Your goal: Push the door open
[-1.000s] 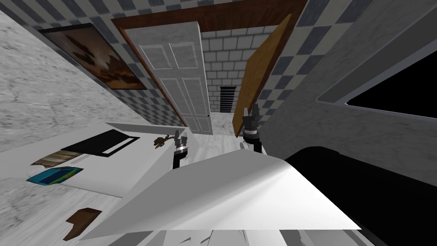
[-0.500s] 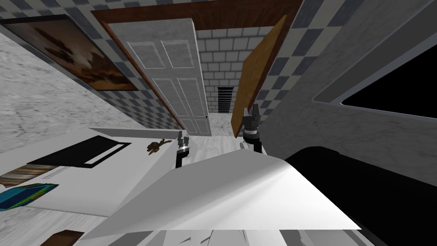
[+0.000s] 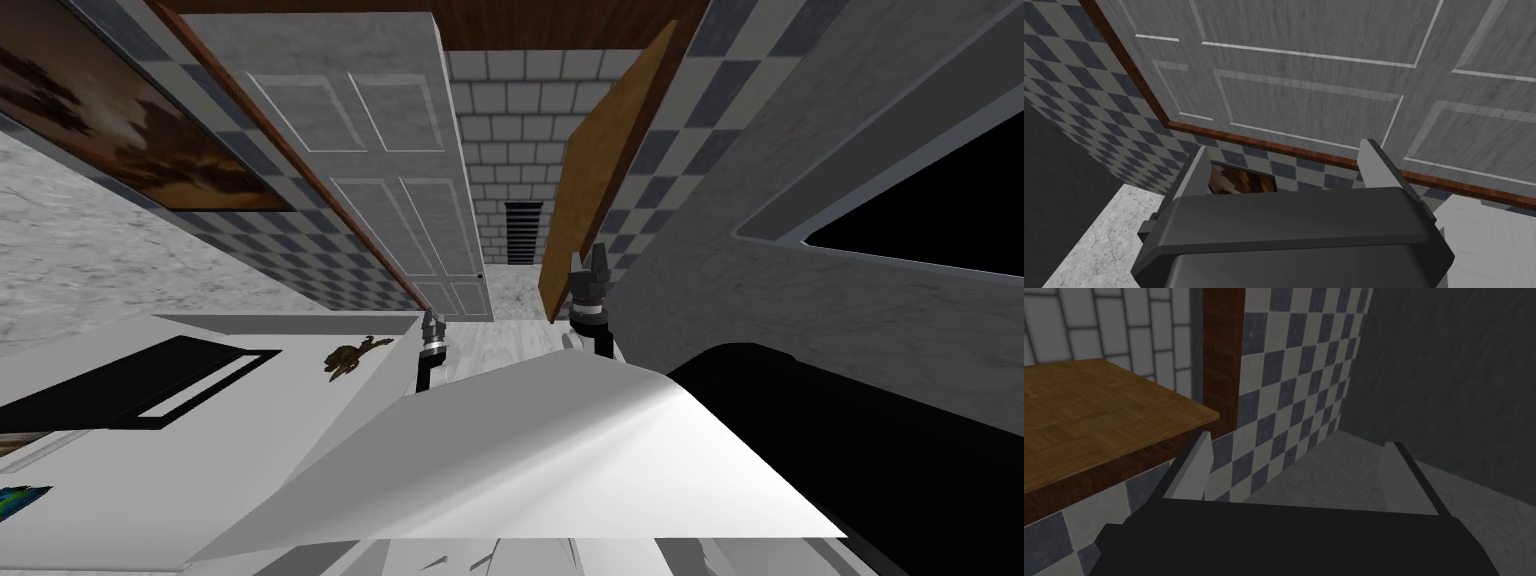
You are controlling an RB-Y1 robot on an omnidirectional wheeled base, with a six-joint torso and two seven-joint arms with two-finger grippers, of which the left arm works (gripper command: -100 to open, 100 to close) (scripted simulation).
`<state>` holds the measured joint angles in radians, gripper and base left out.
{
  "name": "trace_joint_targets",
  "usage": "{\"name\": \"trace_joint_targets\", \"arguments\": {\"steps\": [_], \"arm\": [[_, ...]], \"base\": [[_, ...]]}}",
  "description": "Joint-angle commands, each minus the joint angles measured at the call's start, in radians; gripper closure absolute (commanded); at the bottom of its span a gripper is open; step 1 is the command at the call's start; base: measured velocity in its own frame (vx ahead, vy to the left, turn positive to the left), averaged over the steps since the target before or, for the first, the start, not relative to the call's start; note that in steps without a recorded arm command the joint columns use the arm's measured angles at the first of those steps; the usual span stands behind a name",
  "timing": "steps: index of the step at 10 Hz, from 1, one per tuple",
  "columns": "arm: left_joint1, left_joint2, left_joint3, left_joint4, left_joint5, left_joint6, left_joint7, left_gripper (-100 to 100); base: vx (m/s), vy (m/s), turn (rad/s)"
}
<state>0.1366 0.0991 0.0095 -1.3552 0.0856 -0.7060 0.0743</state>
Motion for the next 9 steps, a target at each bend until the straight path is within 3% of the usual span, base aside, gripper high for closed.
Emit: {"name": "trace_joint_targets", "arguments": {"steps": [1,9], "arm": [[-0.016,0.002,0.002,0.038,0.001,-0.005,-0.001,-100],[-0.122,0.004,0.007,0.273,0.003,-0.043,-0.017,-100]], "base": [[0.049,0.008,-0.052],[0.097,0.010,-0.101]]}}
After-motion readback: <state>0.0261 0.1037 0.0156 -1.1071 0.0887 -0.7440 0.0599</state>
